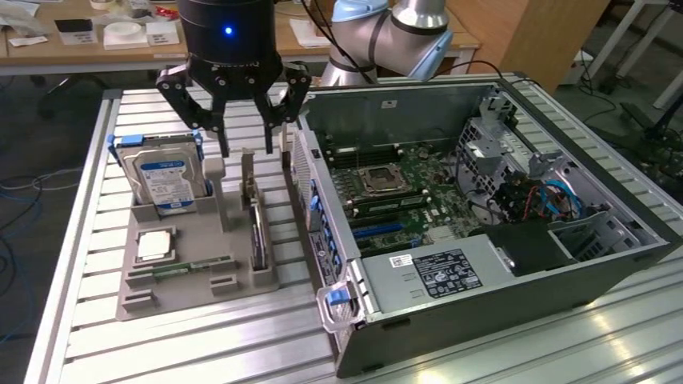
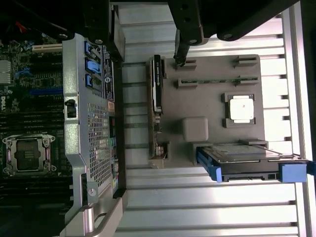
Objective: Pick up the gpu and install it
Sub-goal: 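Pick up the gpu and move the gpu toward the slot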
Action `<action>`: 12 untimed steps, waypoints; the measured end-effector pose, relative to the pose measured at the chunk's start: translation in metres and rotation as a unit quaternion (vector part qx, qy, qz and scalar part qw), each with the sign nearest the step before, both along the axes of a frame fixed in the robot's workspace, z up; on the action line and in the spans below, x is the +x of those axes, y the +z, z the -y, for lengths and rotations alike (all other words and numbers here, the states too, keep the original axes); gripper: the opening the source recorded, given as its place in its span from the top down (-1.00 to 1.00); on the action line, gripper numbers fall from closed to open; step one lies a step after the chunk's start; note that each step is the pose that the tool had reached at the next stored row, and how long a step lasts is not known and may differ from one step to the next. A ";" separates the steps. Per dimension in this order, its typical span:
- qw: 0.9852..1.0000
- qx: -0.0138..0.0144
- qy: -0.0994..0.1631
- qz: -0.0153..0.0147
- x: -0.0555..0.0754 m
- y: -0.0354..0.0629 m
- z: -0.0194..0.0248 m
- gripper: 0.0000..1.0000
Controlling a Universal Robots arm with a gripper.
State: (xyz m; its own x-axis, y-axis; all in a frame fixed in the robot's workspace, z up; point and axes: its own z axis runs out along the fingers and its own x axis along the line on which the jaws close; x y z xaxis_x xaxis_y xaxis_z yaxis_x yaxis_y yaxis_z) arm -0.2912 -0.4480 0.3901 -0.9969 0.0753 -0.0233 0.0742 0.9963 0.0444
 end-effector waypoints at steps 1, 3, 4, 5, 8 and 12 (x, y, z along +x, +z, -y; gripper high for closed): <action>1.000 0.000 0.000 0.000 0.000 0.0000 0.0000 -0.06; 1.000 0.000 0.000 0.000 0.000 0.0000 0.0000 -0.06; 1.000 0.000 0.000 0.000 0.000 0.0000 0.0000 -0.06; 1.000 0.000 0.000 0.000 0.000 -0.0006 0.0000 -0.06; 1.000 0.000 0.000 0.000 0.000 -0.0046 0.0000 -0.06; 1.000 0.000 0.000 0.000 0.000 -0.0119 0.0000 -0.06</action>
State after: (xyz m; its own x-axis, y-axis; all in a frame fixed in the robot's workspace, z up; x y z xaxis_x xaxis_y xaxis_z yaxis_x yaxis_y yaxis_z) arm -0.2912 -0.4480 0.3782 -0.9969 0.0753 -0.0233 0.0742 0.9963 0.0444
